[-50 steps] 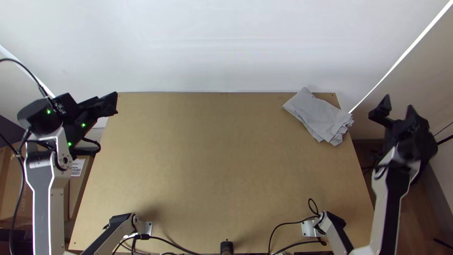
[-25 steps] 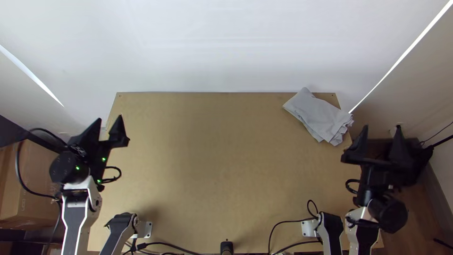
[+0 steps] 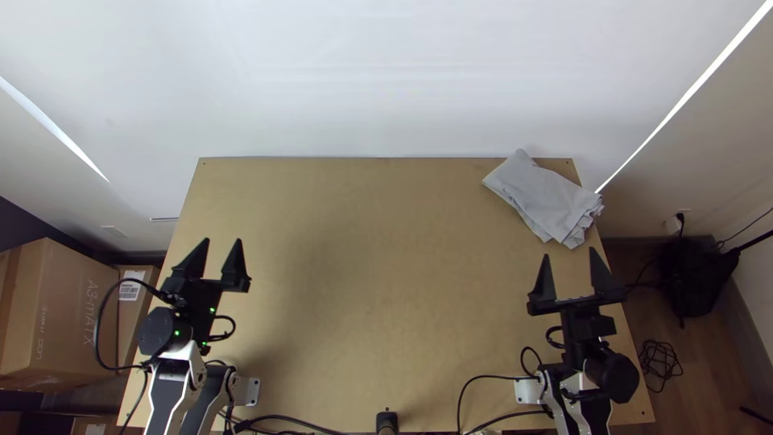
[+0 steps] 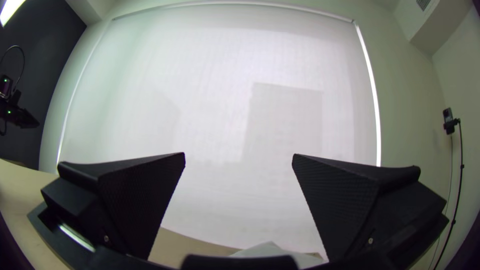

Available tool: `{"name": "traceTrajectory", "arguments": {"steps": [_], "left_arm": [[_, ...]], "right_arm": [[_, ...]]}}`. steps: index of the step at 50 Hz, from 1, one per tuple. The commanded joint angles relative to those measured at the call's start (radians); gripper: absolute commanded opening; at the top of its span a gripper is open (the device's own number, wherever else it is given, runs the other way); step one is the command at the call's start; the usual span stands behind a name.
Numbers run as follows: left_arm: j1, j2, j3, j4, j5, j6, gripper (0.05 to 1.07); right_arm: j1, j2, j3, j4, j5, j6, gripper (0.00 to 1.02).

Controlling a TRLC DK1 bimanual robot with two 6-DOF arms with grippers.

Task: Fold the t-shirt

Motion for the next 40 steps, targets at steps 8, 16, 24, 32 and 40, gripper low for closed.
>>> {"name": "traceTrajectory", "arguments": {"steps": [8, 16, 24, 32, 40], "left_arm": [[-0.061, -0.305, -0.262, 0.118, 0.003, 0.054, 1.03], [-0.044, -0.299, -0.281, -0.003, 0.001, 0.071, 1.03], [-0.019, -0.299, -0.273, -0.184, -0.002, 0.068, 1.03], [-0.003, -0.295, -0.273, -0.183, -0.008, 0.068, 1.03], [-0.001, -0.297, -0.273, -0.181, -0.008, 0.068, 1.03]], "right_arm": [[0.031, -0.010, -0.109, -0.232, 0.045, 0.289, 0.98], [-0.028, -0.007, -0.106, -0.419, 0.054, 0.404, 0.98], [-0.071, -0.005, -0.105, -0.426, 0.068, 0.400, 0.98], [-0.069, -0.005, -0.105, -0.427, 0.069, 0.398, 0.98], [-0.069, -0.005, -0.105, -0.427, 0.069, 0.398, 0.98]]}}
